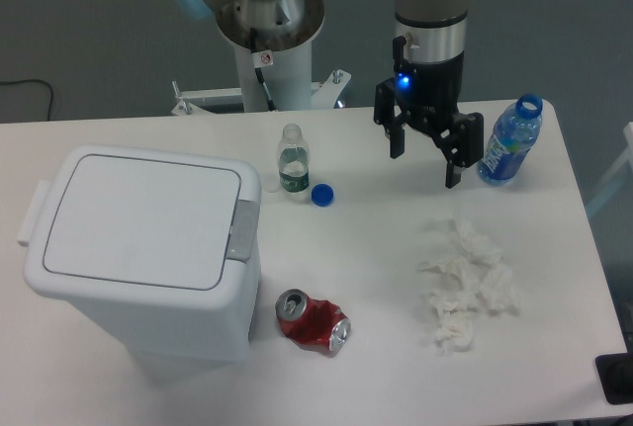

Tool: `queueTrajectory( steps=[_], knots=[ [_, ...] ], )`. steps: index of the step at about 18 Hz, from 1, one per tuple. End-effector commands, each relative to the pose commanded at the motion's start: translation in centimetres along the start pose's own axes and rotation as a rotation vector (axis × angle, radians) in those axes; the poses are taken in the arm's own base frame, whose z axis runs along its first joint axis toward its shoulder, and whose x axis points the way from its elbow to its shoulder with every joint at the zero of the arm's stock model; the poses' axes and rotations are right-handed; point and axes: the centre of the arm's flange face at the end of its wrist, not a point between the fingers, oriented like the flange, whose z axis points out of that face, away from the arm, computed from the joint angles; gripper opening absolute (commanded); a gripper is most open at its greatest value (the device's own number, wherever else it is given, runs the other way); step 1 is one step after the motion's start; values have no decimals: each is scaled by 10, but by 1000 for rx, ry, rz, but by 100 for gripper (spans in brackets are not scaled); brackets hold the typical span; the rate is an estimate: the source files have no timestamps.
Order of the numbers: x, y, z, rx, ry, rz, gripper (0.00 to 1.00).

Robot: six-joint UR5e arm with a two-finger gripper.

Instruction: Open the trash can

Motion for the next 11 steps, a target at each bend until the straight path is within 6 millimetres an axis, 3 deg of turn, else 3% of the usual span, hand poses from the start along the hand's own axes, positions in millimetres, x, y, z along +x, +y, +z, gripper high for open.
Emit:
queueTrajectory(
  steps=[11],
  knots=[
    [-7,-2,-3,3,-11,-23,100]
  ],
)
